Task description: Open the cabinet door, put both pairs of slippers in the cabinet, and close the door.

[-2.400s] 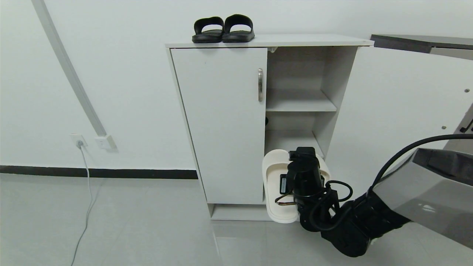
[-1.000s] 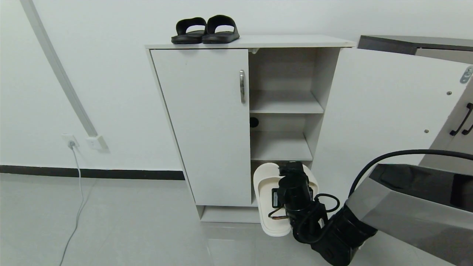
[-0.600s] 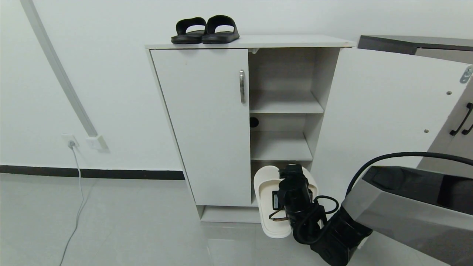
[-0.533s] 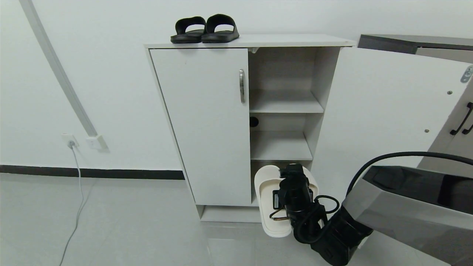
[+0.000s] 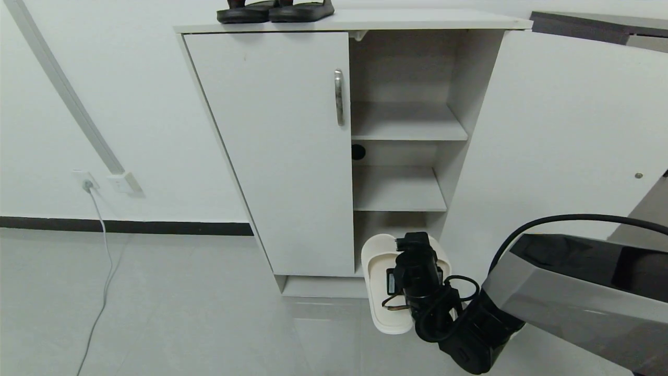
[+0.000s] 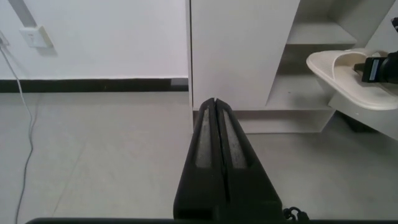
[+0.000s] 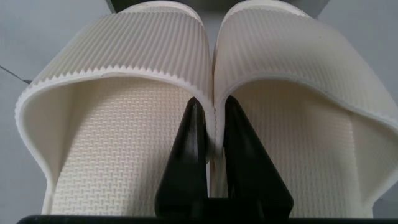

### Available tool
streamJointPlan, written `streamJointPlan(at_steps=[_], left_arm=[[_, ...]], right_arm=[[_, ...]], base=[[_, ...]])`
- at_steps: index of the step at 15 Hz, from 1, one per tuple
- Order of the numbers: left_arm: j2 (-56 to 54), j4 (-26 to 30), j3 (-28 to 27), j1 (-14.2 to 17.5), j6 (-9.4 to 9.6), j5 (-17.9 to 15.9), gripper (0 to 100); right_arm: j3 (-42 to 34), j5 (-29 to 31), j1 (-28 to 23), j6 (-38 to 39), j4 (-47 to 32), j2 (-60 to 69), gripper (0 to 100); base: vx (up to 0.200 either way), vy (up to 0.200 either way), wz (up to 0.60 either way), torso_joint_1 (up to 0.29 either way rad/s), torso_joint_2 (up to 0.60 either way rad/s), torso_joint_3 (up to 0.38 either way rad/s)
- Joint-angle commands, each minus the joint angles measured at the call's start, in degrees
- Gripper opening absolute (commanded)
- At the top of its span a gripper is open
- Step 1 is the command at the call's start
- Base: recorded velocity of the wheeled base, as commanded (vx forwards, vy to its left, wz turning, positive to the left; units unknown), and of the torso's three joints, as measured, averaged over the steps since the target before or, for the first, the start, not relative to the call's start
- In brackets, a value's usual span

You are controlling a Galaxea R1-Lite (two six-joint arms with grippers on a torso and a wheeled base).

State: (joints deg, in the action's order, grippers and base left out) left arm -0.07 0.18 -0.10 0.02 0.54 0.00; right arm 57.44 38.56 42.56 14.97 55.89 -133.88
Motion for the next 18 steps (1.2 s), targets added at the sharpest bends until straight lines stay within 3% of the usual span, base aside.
streamJointPlan(at_steps=[1,5,11,18], left_arm=[[0.2,0.0,0.0,0.1,-0.01,0.0,0],[0.1,0.0,0.1,0.1,-0.01,0.1,0],[0.1,-0.1,0.1,0.1,-0.01,0.0,0],[0.1,0.0,0.0,0.1,-0.01,0.1,0]], right_arm=[[0.7,0.1,0.0,0.0,0.0,-1.4,0],[0.3,0.6,0.0,-0.5,2.5,-1.6,0],[-1.7,0.6,-2.0,-12.5,24.1,-5.4,0],[0.3,0.5,-3.3,-13.4,26.6,-4.6,0]], base=[[0.000,0.000,0.00,-0.002,0.01,-0.193],[0.000,0.000,0.00,0.006,0.00,-0.151],[0.000,0.000,0.00,0.000,0.00,0.000],[0.000,0.000,0.00,0.000,0.00,0.000]])
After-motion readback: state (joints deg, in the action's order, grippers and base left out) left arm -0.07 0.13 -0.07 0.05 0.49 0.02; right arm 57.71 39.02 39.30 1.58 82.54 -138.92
